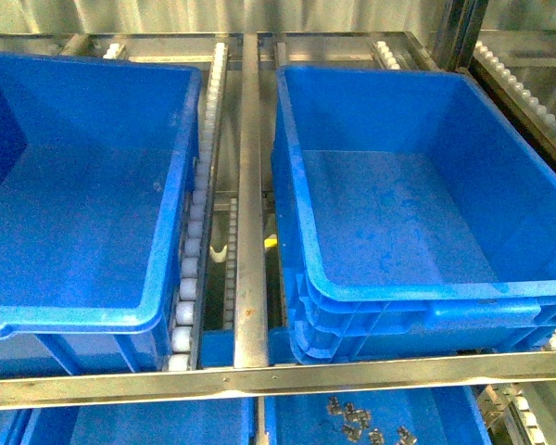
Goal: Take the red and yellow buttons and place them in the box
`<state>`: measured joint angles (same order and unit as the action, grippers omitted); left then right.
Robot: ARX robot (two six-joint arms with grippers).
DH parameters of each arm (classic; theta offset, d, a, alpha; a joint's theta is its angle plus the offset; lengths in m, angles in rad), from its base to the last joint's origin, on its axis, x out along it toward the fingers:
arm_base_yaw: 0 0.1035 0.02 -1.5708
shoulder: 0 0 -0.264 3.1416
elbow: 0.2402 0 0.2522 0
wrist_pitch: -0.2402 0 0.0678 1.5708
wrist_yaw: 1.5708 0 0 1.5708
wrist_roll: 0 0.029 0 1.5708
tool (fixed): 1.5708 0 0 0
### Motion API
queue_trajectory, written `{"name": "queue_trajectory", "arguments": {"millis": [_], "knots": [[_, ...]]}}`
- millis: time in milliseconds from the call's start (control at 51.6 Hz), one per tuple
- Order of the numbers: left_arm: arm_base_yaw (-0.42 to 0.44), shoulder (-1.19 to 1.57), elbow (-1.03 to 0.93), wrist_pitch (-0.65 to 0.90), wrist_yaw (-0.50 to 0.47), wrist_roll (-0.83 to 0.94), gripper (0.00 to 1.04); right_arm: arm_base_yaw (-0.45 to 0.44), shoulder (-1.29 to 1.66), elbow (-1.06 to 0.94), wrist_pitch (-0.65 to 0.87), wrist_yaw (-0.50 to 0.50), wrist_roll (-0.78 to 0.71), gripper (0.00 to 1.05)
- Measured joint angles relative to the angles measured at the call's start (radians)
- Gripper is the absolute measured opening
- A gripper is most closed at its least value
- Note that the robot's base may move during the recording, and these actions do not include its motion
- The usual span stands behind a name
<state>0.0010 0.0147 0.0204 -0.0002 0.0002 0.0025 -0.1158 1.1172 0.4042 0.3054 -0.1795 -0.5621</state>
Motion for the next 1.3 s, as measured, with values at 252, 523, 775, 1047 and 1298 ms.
{"name": "queue_trajectory", "arguments": {"millis": [252, 523, 775, 1047, 1298], "knots": [[0.000, 0.000, 0.000, 0.000, 0.000, -0.003, 0.28, 0.023, 0.000, -0.003, 0.008, 0.007, 0.009, 0.33], [0.000, 0.000, 0.000, 0.000, 0.002, -0.003, 0.78, 0.040, 0.013, -0.003, 0.007, 0.014, 0.008, 0.33], [-0.001, 0.000, 0.000, 0.000, -0.005, -0.004, 0.97, 0.048, 0.106, 0.022, 0.061, -0.008, 0.023, 0.33], [-0.001, 0.000, 0.000, 0.000, -0.001, -0.003, 0.97, -0.058, 0.529, 0.389, 0.137, -0.099, 0.137, 0.33], [-0.001, 0.000, 0.000, 0.000, -0.001, -0.003, 0.97, -0.040, 0.837, 0.797, 0.069, -0.097, 0.323, 0.33]]}}
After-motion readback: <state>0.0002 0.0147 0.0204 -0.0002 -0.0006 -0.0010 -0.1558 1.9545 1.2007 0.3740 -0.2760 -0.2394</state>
